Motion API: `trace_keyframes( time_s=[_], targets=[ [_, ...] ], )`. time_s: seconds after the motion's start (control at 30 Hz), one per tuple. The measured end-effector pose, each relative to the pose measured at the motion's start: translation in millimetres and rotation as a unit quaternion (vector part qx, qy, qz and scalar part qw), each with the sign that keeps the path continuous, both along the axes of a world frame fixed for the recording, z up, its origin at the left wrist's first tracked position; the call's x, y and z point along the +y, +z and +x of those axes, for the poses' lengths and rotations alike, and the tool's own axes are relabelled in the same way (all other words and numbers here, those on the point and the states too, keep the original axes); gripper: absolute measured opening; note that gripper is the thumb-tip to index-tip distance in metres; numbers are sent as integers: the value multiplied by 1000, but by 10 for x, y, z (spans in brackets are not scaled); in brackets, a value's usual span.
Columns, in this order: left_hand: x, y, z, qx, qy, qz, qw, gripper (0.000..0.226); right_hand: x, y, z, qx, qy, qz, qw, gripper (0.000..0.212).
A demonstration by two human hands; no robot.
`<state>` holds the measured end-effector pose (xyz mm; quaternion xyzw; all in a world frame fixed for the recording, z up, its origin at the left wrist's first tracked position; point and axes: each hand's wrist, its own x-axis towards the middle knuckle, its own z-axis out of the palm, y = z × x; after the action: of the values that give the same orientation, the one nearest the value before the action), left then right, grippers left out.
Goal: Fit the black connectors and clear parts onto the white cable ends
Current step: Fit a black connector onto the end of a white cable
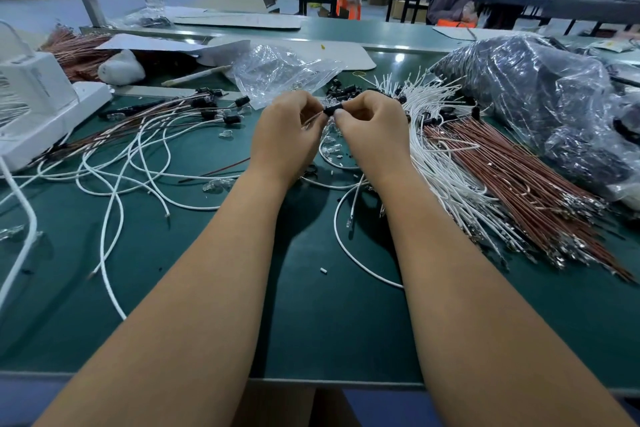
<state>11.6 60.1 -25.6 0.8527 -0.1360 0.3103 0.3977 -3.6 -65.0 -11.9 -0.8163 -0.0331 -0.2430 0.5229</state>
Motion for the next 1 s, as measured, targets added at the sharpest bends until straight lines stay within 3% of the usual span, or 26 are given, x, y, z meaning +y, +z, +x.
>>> trace_keyframes(
  time_s=[0.2,0.57,0.7,1.0],
  targets=[
    [-13,-19,25,25,-21,19,999,11,-7,-12,40,10,2,11,1000,20],
    [-39,-13,21,88,-69,-1,994,17,-28,-13,66,15,7,19,1000,18],
    [-28,-3,-24,57,-26,1,998,11,4,-9,46,39,70,43,996,5],
    [-8,-9,-32,-4,92,142,986,18,65,-39,58,46,74,-39,995,11]
  ],
)
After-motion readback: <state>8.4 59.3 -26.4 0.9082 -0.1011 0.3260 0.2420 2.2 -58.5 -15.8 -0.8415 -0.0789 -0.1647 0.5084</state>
